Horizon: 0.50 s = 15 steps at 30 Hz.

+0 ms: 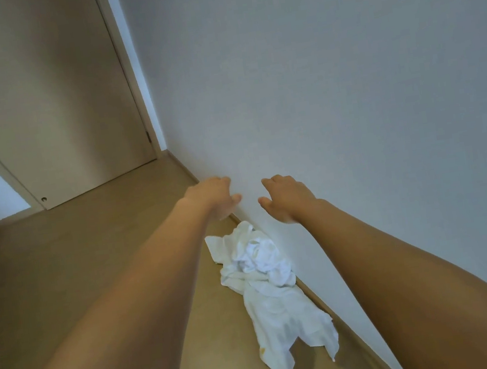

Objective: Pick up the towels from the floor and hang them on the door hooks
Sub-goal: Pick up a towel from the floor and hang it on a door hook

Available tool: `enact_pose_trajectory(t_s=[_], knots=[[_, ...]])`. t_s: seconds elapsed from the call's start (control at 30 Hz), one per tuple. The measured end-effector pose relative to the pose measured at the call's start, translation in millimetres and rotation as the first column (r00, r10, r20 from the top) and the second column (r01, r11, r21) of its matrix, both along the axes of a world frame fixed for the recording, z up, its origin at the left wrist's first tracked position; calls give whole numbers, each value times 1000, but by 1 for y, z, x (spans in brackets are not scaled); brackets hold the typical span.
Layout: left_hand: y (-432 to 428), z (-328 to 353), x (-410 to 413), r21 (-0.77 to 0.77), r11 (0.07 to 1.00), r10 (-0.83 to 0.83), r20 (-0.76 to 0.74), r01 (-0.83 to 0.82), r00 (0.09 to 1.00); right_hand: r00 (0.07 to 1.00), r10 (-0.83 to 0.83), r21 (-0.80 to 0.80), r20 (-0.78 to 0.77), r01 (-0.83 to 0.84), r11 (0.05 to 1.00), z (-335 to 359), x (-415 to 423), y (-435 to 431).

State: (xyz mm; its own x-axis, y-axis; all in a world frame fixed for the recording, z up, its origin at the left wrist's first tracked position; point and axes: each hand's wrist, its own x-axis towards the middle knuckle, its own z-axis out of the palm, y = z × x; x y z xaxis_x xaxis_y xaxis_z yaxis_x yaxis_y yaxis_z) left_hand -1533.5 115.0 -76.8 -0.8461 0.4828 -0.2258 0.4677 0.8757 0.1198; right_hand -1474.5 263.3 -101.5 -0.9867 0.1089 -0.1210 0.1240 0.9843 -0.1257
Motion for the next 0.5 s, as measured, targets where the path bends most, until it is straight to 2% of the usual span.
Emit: enact_pose_trajectory(t_s=[0.17,0.33,0.5], knots=[[12,-30,-84,-22,991,-128,42,129,991,986,-160,-53,39,162,985,-27,-63,0],[26,-71,-162,-51,947,-310,128,318,942,926,-361,-106,111,373,922,-69,-119,-4],[33,-139,-217,-77,902,-401,211,424,891,862,-451,-147,230,489,860,-139,-153,-13]])
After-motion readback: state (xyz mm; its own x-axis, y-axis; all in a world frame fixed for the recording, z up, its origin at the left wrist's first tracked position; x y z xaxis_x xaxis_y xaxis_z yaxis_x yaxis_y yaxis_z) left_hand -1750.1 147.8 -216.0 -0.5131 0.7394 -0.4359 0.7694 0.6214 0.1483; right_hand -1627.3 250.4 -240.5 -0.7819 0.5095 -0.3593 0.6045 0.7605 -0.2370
